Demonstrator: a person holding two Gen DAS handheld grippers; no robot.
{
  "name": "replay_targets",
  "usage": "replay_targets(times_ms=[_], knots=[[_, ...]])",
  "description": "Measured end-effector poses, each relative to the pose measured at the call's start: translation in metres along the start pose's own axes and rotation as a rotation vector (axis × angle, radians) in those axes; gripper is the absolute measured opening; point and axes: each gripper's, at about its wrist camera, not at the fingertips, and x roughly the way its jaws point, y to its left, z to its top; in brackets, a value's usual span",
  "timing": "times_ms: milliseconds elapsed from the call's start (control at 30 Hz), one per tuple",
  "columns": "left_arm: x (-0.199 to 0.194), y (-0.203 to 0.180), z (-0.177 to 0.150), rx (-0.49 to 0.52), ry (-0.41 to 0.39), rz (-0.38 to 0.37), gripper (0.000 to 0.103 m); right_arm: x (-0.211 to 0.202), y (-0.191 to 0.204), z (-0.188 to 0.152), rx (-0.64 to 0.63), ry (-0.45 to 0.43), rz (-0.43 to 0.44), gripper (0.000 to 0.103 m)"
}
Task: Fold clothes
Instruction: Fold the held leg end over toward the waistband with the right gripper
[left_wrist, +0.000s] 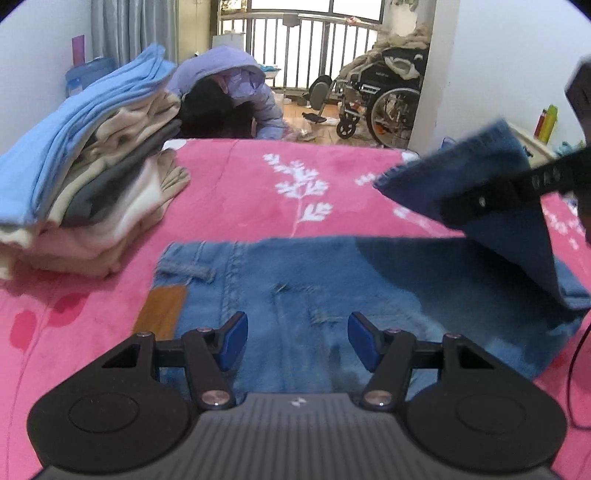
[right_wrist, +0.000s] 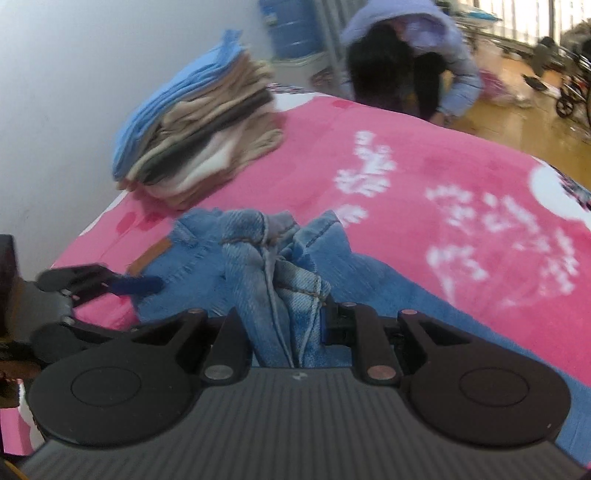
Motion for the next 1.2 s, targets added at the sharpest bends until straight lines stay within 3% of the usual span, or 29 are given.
replay_targets(times_ms=[133, 300, 467, 567, 767, 900, 1067, 1200], knots=[[0.006, 0.013, -0.004, -0.006, -0.005, -0.024, 0.059, 0.018, 0.029, 0.015, -0.022, -0.01, 0.004, 0.014], [-0.017, 0.032, -0.001, -0.079, 0.004, -0.059, 0.059, 0.03, 0.059, 0.018, -0.011, -0.073, 0.018, 0.014], [-0.048, 0.056, 0.004, -0.053, 0.052, 0.017, 0.059, 0.042, 0.095, 0.014, -0.061, -0.117, 0.037, 0.014], [-0.052, 0.076, 0.001, -0.085, 0.064, 0.016, 0.059, 0.053, 0.117, 0.012, -0.11, -0.126, 0.04, 0.014], [-0.028, 0.087, -0.017, -0.135, 0.114, 0.024, 0.057, 0.08, 0.147, 0.001, -0.237, -0.105, -0.042, 0.014], [-0.027, 0.095, -0.022, -0.159, 0.096, 0.019, 0.057, 0.097, 0.165, -0.008, -0.321, -0.09, -0.098, 0.015], [-0.03, 0.114, -0.023, -0.221, 0.083, 0.041, 0.057, 0.112, 0.177, -0.016, -0.394, -0.042, -0.106, 0.024], [-0.035, 0.125, -0.023, -0.254, 0.075, 0.089, 0.057, 0.104, 0.178, -0.014, -0.413, -0.058, -0.082, 0.048]])
